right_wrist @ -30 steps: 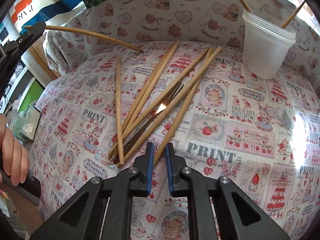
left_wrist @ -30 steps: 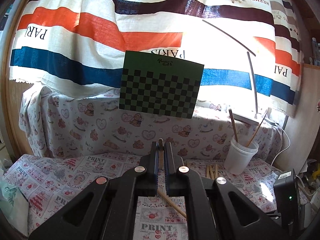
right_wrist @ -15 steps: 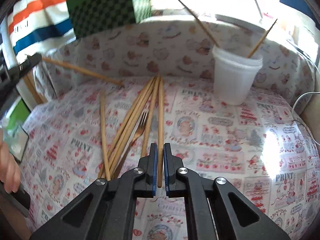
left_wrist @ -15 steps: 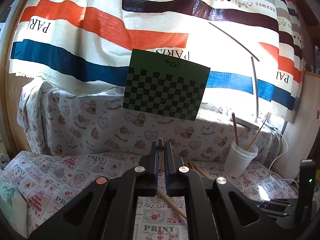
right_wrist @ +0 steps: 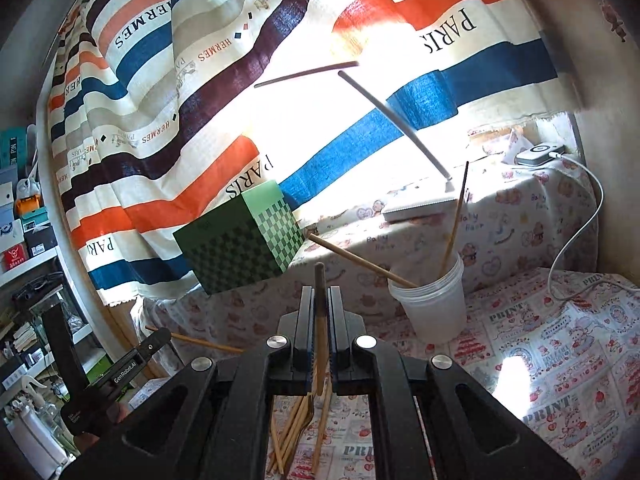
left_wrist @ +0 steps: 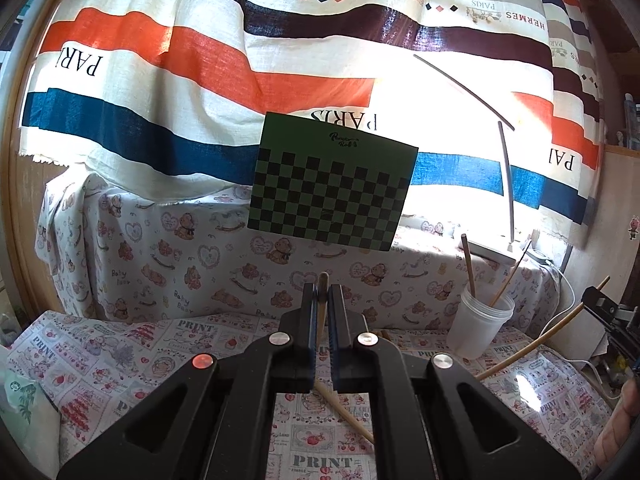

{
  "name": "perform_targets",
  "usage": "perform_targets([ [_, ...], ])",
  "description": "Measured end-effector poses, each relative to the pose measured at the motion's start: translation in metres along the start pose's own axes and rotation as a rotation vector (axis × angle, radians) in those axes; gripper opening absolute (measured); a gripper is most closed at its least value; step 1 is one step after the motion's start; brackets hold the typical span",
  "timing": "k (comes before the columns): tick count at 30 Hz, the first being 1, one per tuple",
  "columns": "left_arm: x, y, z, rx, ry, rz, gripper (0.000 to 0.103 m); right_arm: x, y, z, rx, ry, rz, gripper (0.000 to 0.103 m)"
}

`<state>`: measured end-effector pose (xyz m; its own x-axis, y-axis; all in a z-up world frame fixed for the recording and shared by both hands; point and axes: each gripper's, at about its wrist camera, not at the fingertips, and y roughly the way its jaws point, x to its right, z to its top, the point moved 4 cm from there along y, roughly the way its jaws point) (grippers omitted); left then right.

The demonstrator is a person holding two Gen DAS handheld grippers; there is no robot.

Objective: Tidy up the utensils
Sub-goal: 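Lift both chopsticks over the clear cup and open both tools to release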

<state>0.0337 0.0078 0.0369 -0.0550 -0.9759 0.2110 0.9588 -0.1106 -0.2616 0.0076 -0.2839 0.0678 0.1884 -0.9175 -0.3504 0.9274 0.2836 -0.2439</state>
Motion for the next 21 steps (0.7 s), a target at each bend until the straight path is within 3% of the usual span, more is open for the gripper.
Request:
perform_targets([
  [13,0.025,0.001,-0.006,-0.006,0.12,-0.021,0.004,0.003,0.005,-0.002,-0.017,-0.043,-0.035,0.006],
  [21,0.022,0.013,-0.013,-0.058,0.107,-0.013,0.004,-0.009,0.018,-0.015,-0.09,-0.094,-0.009,0.007],
])
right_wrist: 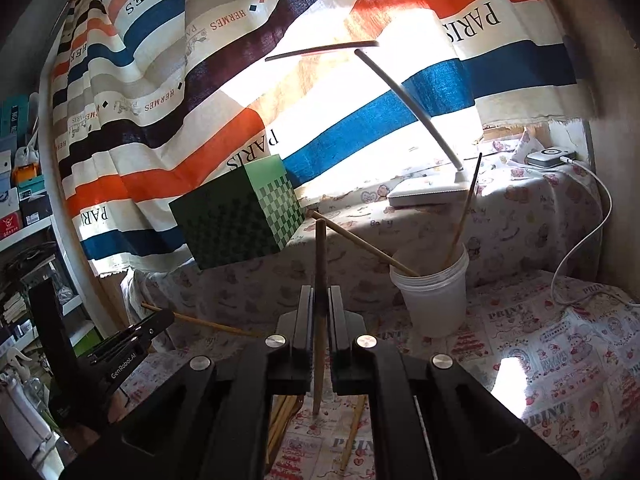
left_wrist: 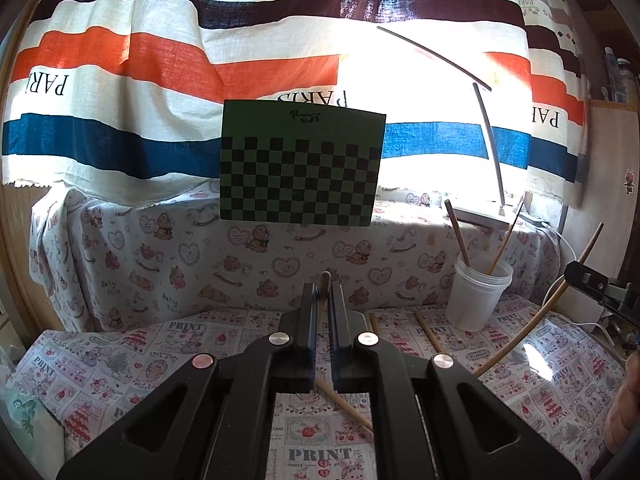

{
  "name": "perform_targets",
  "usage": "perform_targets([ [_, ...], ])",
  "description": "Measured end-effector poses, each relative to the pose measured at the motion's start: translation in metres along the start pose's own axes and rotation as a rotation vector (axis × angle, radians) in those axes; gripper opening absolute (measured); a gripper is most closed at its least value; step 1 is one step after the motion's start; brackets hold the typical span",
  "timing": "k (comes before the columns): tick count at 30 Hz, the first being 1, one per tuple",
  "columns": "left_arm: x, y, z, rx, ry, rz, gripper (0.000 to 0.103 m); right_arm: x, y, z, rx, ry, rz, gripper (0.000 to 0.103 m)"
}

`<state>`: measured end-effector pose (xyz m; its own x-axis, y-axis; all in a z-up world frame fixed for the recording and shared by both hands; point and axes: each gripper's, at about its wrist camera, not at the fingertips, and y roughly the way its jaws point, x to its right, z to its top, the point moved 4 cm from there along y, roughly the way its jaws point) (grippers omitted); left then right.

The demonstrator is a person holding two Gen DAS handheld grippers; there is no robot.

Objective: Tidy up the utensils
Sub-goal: 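Lift both chopsticks over the clear cup and open both tools to release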

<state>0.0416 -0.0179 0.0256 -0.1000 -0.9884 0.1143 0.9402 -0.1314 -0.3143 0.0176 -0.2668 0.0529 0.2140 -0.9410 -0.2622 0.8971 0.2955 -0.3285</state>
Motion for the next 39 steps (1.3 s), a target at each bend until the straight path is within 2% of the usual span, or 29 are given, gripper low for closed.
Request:
perform_targets([
  [3,-0.003,0.001,0.0,0.007,-0.008,0.018,0.004,-0.004,0.007,-0.006,-0.026,-0.025,-0.008,0.007],
  [8,0.002,-0.02,0.011,0.108,-0.002,-0.007,0.004,-0.005,0.006,-0.007,-0.008,-0.031,-0.015,0.007],
  [11,0.011,-0.025,0.023,0.093,-0.039,-0.045,0.004,-0.001,0.005,-0.004,0.01,-0.036,-0.045,0.007],
  [13,0.026,-0.029,0.037,0.121,-0.016,-0.058,0.004,0.004,0.007,-0.001,0.0,-0.015,-0.039,0.007],
  [17,0.053,-0.026,0.064,0.115,0.018,-0.098,0.004,0.016,0.005,0.007,-0.001,0.029,-0.033,0.007],
  [22,0.088,-0.023,0.086,0.126,0.057,-0.161,0.004,0.015,-0.013,0.035,0.054,-0.039,-0.075,0.007],
  [26,0.114,-0.014,0.098,0.084,0.039,-0.226,0.004,0.019,-0.027,0.064,0.09,-0.07,-0.098,0.007],
  [28,0.129,-0.014,0.106,0.095,0.059,-0.243,0.004,0.026,-0.03,0.078,0.101,-0.082,-0.117,0.007],
  [31,0.145,-0.01,0.119,0.104,0.076,-0.275,0.004,0.043,-0.021,0.095,0.079,-0.079,-0.17,0.007],
  [33,0.152,-0.004,0.13,0.1,0.068,-0.293,0.004,0.051,-0.014,0.105,0.066,-0.068,-0.174,0.007],
  [39,0.174,0.013,0.169,0.136,0.058,-0.352,0.004,0.061,-0.002,0.14,0.117,-0.085,-0.218,0.007],
])
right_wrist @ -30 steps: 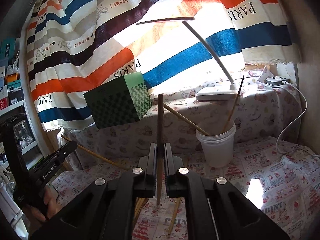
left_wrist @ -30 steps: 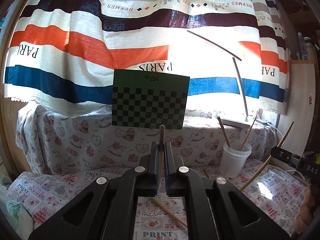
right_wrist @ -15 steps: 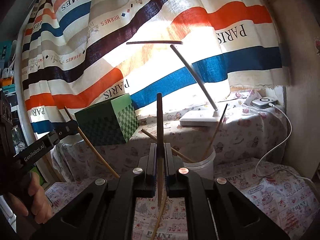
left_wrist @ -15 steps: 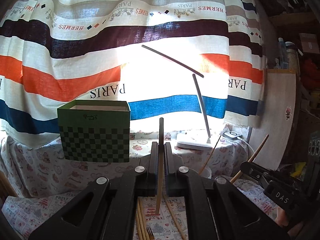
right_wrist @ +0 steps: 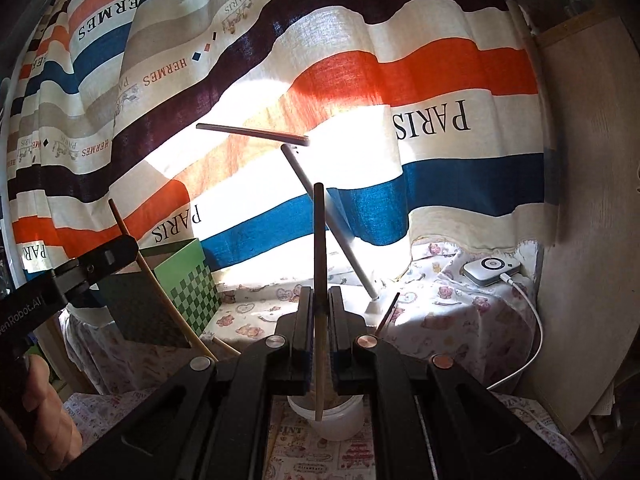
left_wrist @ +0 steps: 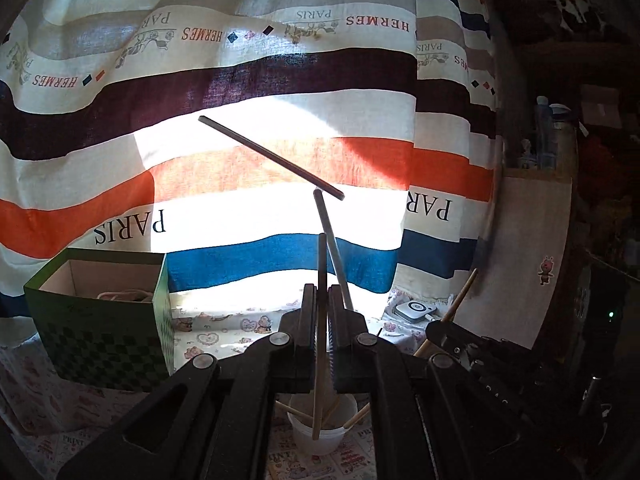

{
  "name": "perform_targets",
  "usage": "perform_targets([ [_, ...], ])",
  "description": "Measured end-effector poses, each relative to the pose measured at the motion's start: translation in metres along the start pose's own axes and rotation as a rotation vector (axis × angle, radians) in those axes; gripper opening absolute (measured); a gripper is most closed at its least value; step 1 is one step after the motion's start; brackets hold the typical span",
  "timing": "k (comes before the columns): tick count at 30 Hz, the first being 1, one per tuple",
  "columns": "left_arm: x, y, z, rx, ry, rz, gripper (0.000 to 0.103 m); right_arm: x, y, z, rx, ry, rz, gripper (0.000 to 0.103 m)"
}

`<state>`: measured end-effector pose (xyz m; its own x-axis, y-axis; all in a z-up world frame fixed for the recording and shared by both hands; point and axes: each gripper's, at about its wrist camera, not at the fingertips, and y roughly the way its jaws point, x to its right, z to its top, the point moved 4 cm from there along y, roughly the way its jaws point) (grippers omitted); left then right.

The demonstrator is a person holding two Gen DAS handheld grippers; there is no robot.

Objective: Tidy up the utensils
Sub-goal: 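Lift both chopsticks over the clear cup and open both tools to release, then withdraw both tools from the cup toward the remaining chopsticks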

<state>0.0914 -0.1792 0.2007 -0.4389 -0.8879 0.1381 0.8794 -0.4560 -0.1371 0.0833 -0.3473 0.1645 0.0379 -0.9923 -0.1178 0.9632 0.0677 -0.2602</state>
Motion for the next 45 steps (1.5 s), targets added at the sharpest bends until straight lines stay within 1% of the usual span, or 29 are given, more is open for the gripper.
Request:
perform_targets([
  [1,0.001,0.007,0.004,0.004,0.006,0.007,0.004,0.0,0.003,0.006,0.011,-0.003,-0.009,0.007],
  [4,0.0,0.032,0.001,-0.014,0.021,0.046,0.004,0.003,0.016,0.017,0.033,-0.019,-0.096,0.007],
  [6,-0.005,0.049,-0.009,-0.044,-0.006,0.039,0.004,0.007,0.032,0.014,0.005,-0.005,-0.078,0.007],
  [9,-0.007,0.073,-0.026,-0.086,-0.051,-0.006,0.004,0.009,0.055,0.0,-0.049,-0.003,-0.044,0.007],
  [11,-0.004,0.083,-0.034,-0.113,-0.03,0.013,0.004,0.008,0.068,-0.009,-0.08,-0.034,-0.069,0.007],
  [13,0.001,0.091,-0.043,-0.143,0.013,0.055,0.004,0.009,0.079,-0.018,-0.138,-0.046,-0.073,0.007],
  [15,0.0,0.1,-0.057,-0.218,0.033,0.078,0.004,0.013,0.088,-0.028,-0.199,-0.039,-0.092,0.007],
  [17,-0.001,0.107,-0.069,-0.286,0.04,0.037,0.004,0.018,0.089,-0.038,-0.214,-0.03,-0.094,0.007],
  [18,-0.003,0.108,-0.073,-0.304,0.057,0.046,0.005,0.018,0.09,-0.043,-0.226,-0.039,-0.081,0.007],
  [20,-0.008,0.107,-0.073,-0.315,0.095,0.115,0.005,0.015,0.094,-0.051,-0.267,-0.058,-0.065,0.007],
  [22,-0.012,0.096,-0.069,-0.283,0.09,0.105,0.005,0.011,0.096,-0.053,-0.287,-0.054,-0.037,0.007],
  [23,-0.014,0.09,-0.067,-0.274,0.085,0.09,0.01,0.008,0.097,-0.055,-0.298,-0.055,-0.015,0.007],
  [24,-0.015,0.083,-0.065,-0.264,0.083,0.077,0.025,0.005,0.099,-0.057,-0.307,-0.063,-0.007,0.007],
  [25,-0.017,0.076,-0.063,-0.251,0.088,0.081,0.035,0.002,0.1,-0.059,-0.31,-0.072,-0.011,0.007],
  [26,-0.019,0.067,-0.059,-0.224,0.101,0.1,0.053,0.0,0.099,-0.061,-0.313,-0.083,-0.023,0.008],
  [27,-0.022,0.057,-0.056,-0.191,0.113,0.118,0.062,-0.004,0.098,-0.063,-0.319,-0.094,-0.039,0.01],
  [28,-0.025,0.045,-0.051,-0.155,0.122,0.126,0.066,-0.004,0.095,-0.066,-0.33,-0.099,-0.046,0.02],
  [29,-0.029,0.033,-0.048,-0.122,0.126,0.127,0.074,-0.005,0.092,-0.068,-0.338,-0.091,-0.039,0.029],
  [30,-0.032,0.023,-0.046,-0.095,0.131,0.131,0.082,-0.006,0.086,-0.07,-0.335,-0.074,-0.026,0.048],
  [31,-0.037,0.009,-0.043,-0.06,0.138,0.146,0.084,-0.006,0.079,-0.071,-0.321,-0.054,-0.016,0.059],
  [32,-0.043,-0.004,-0.042,-0.034,0.146,0.163,0.085,-0.006,0.071,-0.071,-0.302,-0.042,-0.011,0.06],
  [35,-0.059,-0.036,-0.044,0.005,0.164,0.225,0.098,-0.013,0.049,-0.071,-0.263,-0.043,0.001,0.062],
  [37,-0.071,-0.056,-0.049,0.018,0.158,0.258,0.099,-0.018,0.033,-0.072,-0.234,-0.024,0.012,0.076],
  [38,-0.077,-0.066,-0.054,0.007,0.159,0.275,0.099,-0.021,0.024,-0.074,-0.217,-0.01,0.018,0.081],
  [39,-0.082,-0.075,-0.058,-0.007,0.162,0.296,0.1,-0.023,0.015,-0.078,-0.198,0.006,0.007,0.088],
  [41,-0.094,-0.098,-0.07,-0.013,0.152,0.33,0.102,-0.025,-0.005,-0.091,-0.148,0.035,-0.06,0.09],
  [42,-0.099,-0.107,-0.075,-0.016,0.146,0.339,0.103,-0.028,-0.015,-0.098,-0.127,0.035,-0.067,0.09],
  [43,-0.105,-0.119,-0.084,-0.021,0.131,0.358,0.103,-0.031,-0.021,-0.105,-0.125,0.029,-0.06,0.09],
  [45,-0.117,-0.135,-0.097,-0.044,0.086,0.384,0.103,-0.038,-0.025,-0.12,-0.174,0.018,-0.026,0.09],
])
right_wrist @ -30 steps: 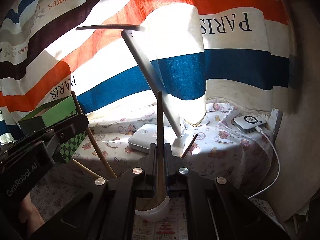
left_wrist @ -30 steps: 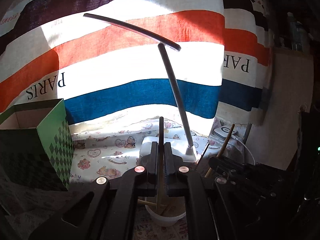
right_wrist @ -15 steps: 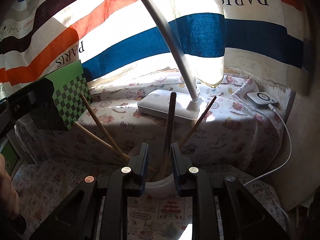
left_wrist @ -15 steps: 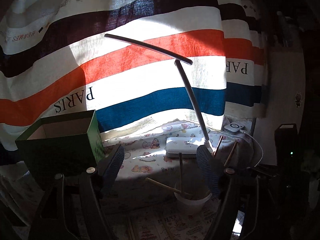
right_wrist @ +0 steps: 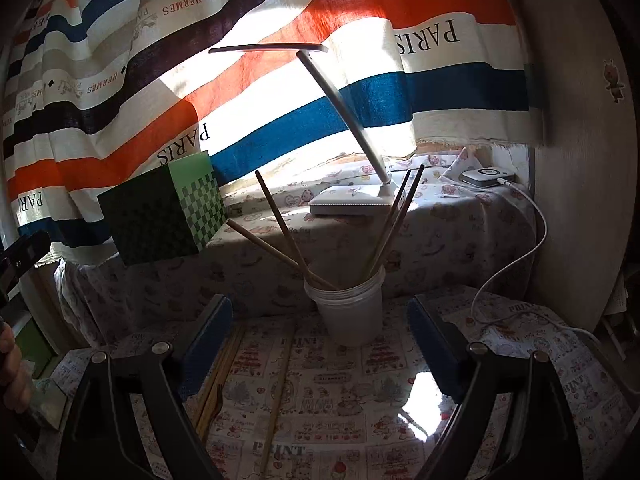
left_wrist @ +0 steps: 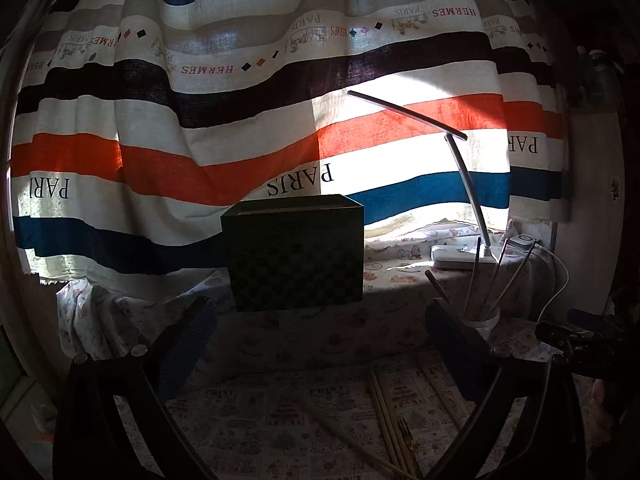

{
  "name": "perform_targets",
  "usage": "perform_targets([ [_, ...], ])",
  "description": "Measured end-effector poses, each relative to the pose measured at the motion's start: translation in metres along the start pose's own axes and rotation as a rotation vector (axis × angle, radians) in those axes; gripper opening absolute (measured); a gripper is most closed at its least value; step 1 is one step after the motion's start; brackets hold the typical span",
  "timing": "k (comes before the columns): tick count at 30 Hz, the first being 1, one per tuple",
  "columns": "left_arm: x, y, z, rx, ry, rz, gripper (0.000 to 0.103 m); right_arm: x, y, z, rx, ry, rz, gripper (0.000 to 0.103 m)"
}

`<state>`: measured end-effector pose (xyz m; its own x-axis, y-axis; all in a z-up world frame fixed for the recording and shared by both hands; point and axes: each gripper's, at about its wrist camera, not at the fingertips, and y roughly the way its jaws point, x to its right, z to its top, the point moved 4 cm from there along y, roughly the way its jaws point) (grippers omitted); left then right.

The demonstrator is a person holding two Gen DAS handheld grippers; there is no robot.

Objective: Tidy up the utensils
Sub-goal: 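Withdraw both tools from the cup toward the remaining chopsticks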

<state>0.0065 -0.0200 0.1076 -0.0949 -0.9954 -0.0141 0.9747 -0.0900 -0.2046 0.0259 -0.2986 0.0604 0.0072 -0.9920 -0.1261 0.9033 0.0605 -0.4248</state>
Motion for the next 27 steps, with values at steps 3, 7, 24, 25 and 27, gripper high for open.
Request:
perform_targets([
  [3,-0.02,-0.013,-0.03,-0.051,-0.082,0.002,0.103,-0.007,0.003,-0.019,-0.071,-0.005,0.021,0.09],
  [7,-0.033,-0.016,-0.075,-0.153,-0.165,-0.036,0.103,-0.014,0.001,-0.043,-0.127,-0.032,0.024,0.09],
  [24,-0.02,0.008,-0.152,-0.379,-0.189,0.025,0.103,-0.024,0.027,-0.105,-0.418,-0.082,0.085,0.09],
  [25,-0.021,0.01,-0.152,-0.39,-0.191,0.028,0.103,-0.023,0.029,-0.105,-0.427,-0.08,0.087,0.09],
  [27,-0.022,0.013,-0.152,-0.397,-0.2,0.016,0.103,-0.023,0.035,-0.105,-0.452,-0.076,0.1,0.09],
])
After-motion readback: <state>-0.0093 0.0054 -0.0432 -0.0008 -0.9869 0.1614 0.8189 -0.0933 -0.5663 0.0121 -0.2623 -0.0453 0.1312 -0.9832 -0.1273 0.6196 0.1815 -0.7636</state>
